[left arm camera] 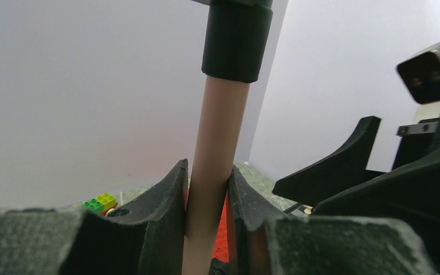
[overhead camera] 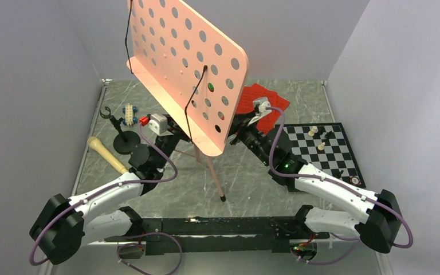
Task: Pack up the instrument practice props
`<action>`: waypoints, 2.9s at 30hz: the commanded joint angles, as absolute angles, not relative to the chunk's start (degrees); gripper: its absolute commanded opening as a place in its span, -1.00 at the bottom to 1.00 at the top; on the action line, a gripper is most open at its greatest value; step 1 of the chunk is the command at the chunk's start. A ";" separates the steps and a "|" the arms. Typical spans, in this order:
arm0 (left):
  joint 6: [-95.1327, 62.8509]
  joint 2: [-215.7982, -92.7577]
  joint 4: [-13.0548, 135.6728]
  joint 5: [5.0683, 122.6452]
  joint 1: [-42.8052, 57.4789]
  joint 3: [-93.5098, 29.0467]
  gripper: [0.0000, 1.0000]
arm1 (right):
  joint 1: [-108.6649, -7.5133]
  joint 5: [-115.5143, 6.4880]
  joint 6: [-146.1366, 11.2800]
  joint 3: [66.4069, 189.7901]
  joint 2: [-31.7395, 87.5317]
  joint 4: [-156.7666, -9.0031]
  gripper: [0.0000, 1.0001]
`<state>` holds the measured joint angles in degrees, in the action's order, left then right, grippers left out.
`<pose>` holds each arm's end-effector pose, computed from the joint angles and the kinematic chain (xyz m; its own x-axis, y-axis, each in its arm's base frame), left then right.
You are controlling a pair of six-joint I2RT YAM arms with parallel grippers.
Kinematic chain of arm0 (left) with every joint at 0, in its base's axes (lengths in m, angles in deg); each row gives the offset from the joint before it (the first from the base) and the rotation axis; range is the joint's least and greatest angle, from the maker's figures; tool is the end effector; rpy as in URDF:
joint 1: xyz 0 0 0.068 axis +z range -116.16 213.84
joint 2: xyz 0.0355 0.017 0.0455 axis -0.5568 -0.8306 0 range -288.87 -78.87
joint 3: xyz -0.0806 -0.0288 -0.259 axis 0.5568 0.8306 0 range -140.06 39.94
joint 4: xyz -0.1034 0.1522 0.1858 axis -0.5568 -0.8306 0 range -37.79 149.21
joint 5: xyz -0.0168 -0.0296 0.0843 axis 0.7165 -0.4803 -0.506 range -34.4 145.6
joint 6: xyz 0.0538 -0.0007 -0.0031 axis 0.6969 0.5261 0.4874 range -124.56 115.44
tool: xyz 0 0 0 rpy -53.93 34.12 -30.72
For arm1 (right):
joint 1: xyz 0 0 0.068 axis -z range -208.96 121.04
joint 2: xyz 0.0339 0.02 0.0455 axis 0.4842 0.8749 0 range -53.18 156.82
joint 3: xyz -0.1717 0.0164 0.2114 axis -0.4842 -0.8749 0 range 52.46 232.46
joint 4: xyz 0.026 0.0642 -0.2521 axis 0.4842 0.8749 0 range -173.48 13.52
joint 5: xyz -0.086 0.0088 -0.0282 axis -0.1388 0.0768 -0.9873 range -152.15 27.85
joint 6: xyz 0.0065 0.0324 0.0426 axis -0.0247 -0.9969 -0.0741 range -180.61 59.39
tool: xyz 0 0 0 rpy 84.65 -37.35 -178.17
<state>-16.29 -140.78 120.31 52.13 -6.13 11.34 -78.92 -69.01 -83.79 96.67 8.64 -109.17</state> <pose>0.1779 -0.1463 0.3130 0.2280 -0.4558 -0.8604 0.6603 0.7218 -0.2074 0.1676 0.1927 0.3446 -0.1862 0.3858 -0.9036 -0.6645 0.6280 0.4050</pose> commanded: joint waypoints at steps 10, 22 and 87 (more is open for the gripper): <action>-25.82 -147.33 88.56 23.55 -14.87 11.91 -1.00 | -78.98 -78.52 -84.09 94.44 1.34 -111.06 0.99; -32.64 -153.37 76.13 4.37 -23.20 7.51 -1.00 | -79.39 -75.94 -81.37 92.24 3.79 -116.07 0.97; -41.72 -107.92 52.15 7.60 -24.44 18.52 0.90 | -90.89 -94.64 -54.17 112.79 35.02 -141.36 -0.40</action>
